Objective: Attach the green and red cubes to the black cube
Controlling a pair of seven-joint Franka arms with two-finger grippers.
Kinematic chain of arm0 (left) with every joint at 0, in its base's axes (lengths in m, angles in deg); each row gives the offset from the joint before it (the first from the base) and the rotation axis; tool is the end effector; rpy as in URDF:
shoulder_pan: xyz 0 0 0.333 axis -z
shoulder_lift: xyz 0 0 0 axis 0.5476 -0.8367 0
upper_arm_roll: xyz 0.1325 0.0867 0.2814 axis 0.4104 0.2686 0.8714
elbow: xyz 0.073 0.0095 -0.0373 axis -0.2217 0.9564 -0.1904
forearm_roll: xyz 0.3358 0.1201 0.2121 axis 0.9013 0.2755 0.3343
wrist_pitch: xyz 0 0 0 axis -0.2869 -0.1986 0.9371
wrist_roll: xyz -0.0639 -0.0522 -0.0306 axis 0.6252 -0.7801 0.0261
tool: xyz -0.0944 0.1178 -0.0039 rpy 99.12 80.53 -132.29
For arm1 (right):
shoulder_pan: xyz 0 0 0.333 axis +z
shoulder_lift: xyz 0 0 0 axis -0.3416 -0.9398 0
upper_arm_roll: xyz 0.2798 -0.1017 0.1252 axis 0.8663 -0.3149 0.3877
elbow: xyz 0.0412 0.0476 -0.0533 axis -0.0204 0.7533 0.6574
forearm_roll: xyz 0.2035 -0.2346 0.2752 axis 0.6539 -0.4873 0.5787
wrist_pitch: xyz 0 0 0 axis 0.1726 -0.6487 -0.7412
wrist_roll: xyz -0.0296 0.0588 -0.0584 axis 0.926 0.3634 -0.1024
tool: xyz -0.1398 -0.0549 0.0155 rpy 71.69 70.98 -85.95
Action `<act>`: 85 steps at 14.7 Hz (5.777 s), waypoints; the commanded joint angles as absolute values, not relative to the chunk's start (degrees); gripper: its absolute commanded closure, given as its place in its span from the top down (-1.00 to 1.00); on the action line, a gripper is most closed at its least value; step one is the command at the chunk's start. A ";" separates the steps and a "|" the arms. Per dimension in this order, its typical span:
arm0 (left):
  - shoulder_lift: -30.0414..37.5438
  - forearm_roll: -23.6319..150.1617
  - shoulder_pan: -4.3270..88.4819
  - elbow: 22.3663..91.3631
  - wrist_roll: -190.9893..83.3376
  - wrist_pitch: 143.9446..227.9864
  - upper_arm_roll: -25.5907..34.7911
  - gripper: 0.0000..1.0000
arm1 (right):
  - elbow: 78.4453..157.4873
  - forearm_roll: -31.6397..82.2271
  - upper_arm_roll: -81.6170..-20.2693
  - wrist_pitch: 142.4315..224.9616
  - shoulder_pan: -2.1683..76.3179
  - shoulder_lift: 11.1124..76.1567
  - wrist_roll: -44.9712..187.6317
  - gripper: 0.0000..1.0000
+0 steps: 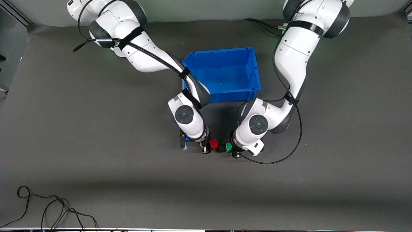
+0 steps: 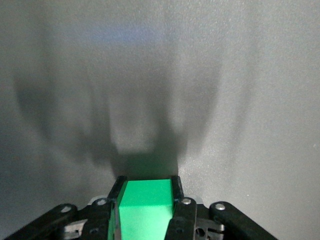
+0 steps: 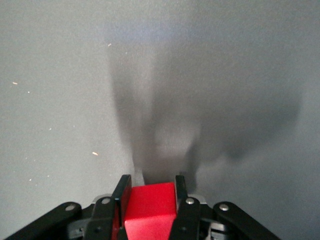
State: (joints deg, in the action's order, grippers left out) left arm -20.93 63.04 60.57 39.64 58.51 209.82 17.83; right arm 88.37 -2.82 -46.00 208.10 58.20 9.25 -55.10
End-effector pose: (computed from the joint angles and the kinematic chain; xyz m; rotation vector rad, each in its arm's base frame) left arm 0.6497 -0.4051 0.1266 1.9909 2.1816 -0.1991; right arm 0.6374 0.5012 0.1272 -2.0626 2.0444 0.0922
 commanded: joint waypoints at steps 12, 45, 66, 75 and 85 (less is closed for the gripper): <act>-20.81 65.14 61.68 38.10 60.13 208.72 18.53 -0.68 | 83.91 -6.89 -48.75 208.26 58.83 6.82 -57.98 -1.00; -15.29 74.45 58.87 37.22 55.07 195.31 18.62 1.00 | 80.29 -7.95 -48.75 196.00 57.25 12.50 -49.94 1.00; 21.70 72.17 33.30 48.10 -53.65 164.68 19.50 1.00 | 84.42 -9.95 -56.74 135.22 33.51 49.60 57.65 1.00; 29.37 72.34 29.86 52.52 -63.79 164.18 21.26 1.00 | 103.47 -11.03 -55.96 154.70 33.60 59.26 58.56 1.00; 23.04 73.49 30.39 43.90 -61.17 157.83 20.55 1.00 | 110.17 -10.94 -49.02 159.83 21.21 68.24 64.45 1.00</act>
